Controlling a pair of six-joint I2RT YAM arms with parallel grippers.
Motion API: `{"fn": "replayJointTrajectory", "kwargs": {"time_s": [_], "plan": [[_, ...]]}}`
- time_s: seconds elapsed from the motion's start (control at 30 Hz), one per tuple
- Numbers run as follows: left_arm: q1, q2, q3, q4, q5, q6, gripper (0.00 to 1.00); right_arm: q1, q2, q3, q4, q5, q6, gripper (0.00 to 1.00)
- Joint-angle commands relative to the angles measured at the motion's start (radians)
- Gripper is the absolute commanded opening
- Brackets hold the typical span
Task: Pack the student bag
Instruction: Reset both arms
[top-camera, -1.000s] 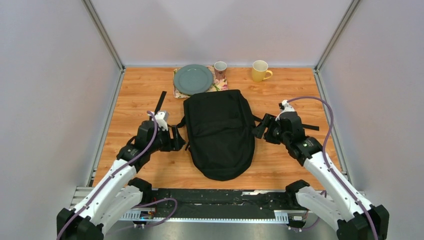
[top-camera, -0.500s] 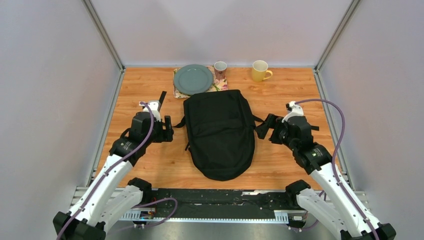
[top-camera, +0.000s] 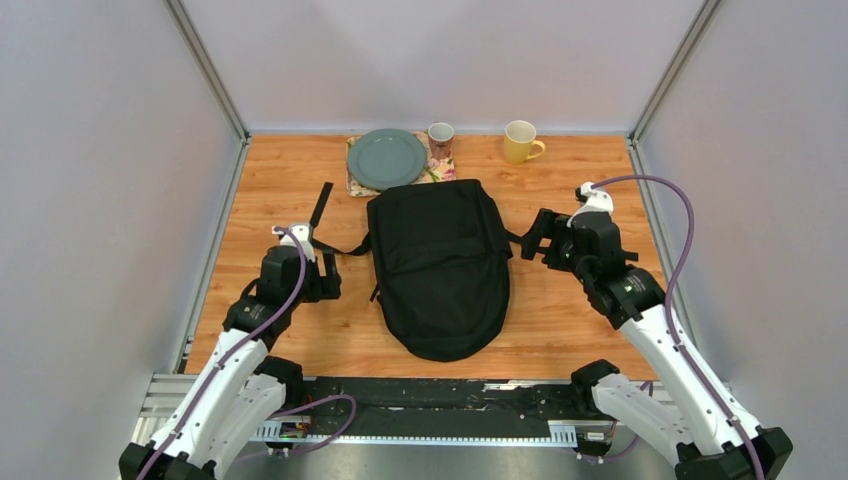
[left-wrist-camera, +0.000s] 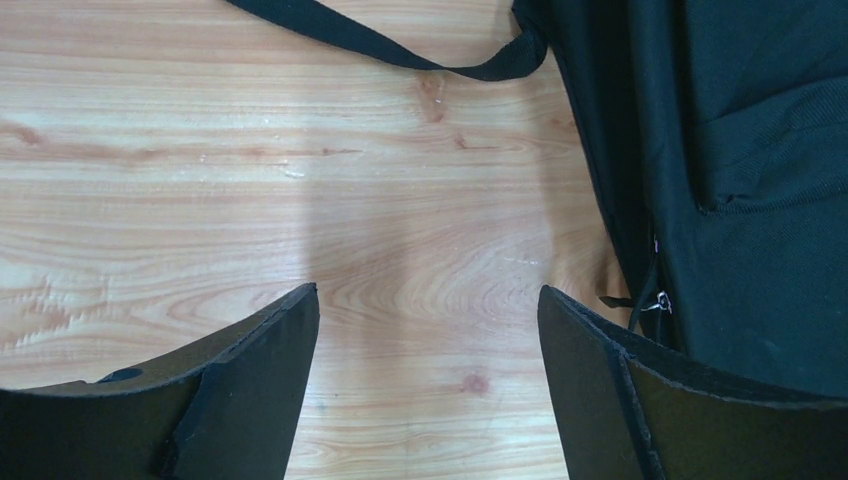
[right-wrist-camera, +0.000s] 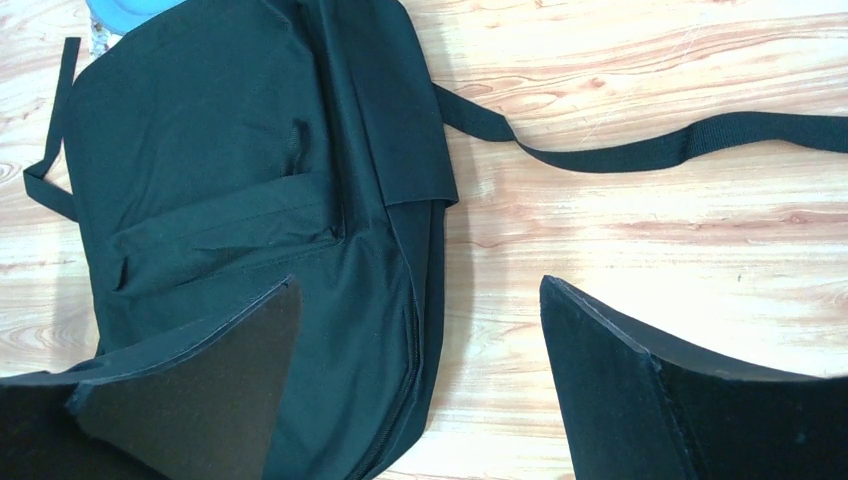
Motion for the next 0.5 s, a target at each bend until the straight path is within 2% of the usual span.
{"fn": "replayJointTrajectory", "kwargs": {"time_s": [0.0, 0.07, 0.17, 0.47], "plan": [[0.006, -0.033, -0.021, 0.086, 0.036, 0.026, 0.88, 0.002, -0.001, 0.009, 0.040, 0.017, 0.040, 0.92], [0.006, -0.024, -0.012, 0.065, 0.036, 0.049, 0.88, 0.003, -0.006, 0.006, 0.064, 0.018, 0.047, 0.92], [0.006, -0.013, -0.001, 0.029, -0.050, 0.061, 0.88, 0.003, -0.003, 0.012, 0.075, 0.023, 0.038, 0.93], [0.006, -0.056, -0.021, 0.035, -0.107, 0.053, 0.88, 0.003, 0.060, 0.038, 0.060, -0.003, 0.011, 0.94]]}}
